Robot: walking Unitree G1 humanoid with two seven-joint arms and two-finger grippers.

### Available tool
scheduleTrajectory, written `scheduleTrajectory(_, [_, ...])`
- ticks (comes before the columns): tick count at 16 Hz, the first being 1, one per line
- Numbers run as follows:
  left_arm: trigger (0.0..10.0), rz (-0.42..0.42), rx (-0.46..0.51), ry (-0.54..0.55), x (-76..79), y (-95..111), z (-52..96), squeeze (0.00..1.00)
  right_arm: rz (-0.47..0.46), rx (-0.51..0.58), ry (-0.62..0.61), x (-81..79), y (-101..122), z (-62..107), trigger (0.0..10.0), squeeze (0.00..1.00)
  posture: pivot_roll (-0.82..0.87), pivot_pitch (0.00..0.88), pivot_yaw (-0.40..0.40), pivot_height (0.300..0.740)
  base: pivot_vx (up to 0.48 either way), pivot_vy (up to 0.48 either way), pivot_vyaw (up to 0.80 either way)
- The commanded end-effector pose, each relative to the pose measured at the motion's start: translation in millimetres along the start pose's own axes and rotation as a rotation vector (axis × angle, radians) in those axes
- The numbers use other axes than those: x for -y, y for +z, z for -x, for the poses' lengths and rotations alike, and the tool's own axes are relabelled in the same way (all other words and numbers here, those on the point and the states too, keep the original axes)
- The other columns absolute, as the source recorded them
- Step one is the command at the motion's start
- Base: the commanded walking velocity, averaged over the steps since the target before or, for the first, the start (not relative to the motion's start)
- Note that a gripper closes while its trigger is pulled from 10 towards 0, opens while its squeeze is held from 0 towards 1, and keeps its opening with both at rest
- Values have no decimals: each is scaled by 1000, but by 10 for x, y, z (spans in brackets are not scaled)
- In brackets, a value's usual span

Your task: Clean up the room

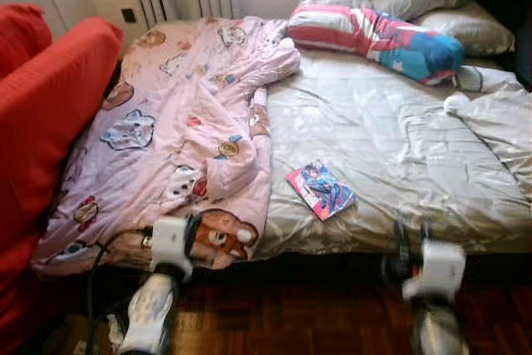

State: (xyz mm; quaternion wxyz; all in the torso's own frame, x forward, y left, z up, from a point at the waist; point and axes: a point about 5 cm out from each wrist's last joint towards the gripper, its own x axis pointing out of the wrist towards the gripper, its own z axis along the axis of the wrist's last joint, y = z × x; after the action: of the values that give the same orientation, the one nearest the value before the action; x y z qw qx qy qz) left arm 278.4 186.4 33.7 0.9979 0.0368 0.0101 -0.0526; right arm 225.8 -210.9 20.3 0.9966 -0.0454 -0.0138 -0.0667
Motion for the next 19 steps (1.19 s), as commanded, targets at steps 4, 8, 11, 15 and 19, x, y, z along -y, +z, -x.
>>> scheduleTrajectory(4, [10000,-38,-127,20,-234,-257,326,0,26,-210,-134,334,-354,377,10000,0,-13,17,46,740,0,0,0])
scheduleTrajectory(8, [10000,4,-478,45,-248,-739,594,0,-22,-469,-233,406,-686,507,10000,0,-23,3,48,740,0,0,0])
scheduleTrajectory(11, [10000,-10,-769,85,-213,-1036,845,0,-92,-815,-101,134,-1015,723,10000,0,-24,1,47,740,0,0,0])
scheduleTrajectory(15, [10000,-17,-797,37,-109,-1026,751,0,-129,-873,-120,8,-1054,730,10000,0,-25,38,43,740,0,0,0])
scheduleTrajectory(19, [10000,-45,-840,-9,-15,-1053,746,0,-105,-887,-86,-7,-1053,704,10000,0,-20,53,42,740,0,0,0])
